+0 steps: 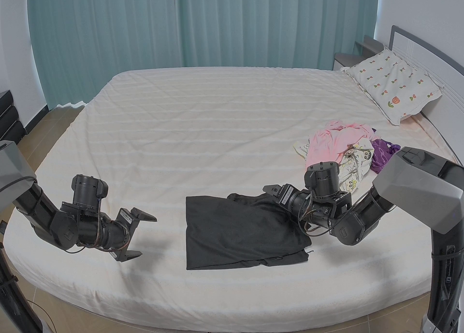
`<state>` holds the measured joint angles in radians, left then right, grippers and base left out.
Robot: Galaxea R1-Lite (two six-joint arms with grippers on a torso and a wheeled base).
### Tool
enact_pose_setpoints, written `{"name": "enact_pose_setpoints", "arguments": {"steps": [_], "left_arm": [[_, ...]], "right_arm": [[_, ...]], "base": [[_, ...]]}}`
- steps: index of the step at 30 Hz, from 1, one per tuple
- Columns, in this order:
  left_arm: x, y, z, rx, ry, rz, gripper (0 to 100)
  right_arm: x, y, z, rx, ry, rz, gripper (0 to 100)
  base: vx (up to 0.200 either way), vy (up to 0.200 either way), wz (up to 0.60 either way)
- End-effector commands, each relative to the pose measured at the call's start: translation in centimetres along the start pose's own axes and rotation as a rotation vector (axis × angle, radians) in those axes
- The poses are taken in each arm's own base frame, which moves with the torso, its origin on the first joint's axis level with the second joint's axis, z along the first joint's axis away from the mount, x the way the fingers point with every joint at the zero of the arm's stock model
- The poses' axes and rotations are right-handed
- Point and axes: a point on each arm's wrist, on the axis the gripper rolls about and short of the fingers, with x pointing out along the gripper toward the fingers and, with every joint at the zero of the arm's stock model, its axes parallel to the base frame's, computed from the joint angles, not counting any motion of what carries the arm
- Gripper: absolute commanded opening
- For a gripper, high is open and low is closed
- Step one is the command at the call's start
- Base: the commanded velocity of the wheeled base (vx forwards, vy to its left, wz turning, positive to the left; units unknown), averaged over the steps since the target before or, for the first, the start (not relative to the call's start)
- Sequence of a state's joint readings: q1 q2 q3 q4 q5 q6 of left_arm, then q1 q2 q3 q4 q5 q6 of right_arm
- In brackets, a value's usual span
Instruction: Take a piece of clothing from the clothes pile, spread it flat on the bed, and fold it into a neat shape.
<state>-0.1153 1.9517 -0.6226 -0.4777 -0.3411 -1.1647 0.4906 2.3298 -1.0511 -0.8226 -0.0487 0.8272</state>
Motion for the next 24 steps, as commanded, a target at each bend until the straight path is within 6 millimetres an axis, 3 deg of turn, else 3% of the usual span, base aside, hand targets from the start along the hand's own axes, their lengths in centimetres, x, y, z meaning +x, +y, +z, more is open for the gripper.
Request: {"name": "enact_pose_setpoints", "arguments": {"steps": [1, 8, 17, 24], "left_arm": [[0.1, 0.1, 0.0, 0.000, 0.000, 0.001, 100], [0.2, 0.2, 0.0, 0.003, -0.004, -0.007, 100], [0.2, 0.2, 0.0, 0.002, -0.003, -0.005, 100], [0.2, 0.3, -0.1, 0.001, -0.002, -0.003, 100]], "right_arm": [[0.6, 0.0, -0.3, 0.006, 0.005, 0.001, 100], [2.2, 0.2, -2.1, -0.008, 0.036, 0.007, 100], [2.0, 1.8, -1.7, -0.017, 0.019, 0.051, 100], [4.0, 1.4, -2.3, -0.024, 0.085, 0.034, 100]], "base": [[0.000, 0.000, 0.00], [0.000, 0.000, 0.00], [0.000, 0.000, 0.00], [0.000, 0.000, 0.00]]}}
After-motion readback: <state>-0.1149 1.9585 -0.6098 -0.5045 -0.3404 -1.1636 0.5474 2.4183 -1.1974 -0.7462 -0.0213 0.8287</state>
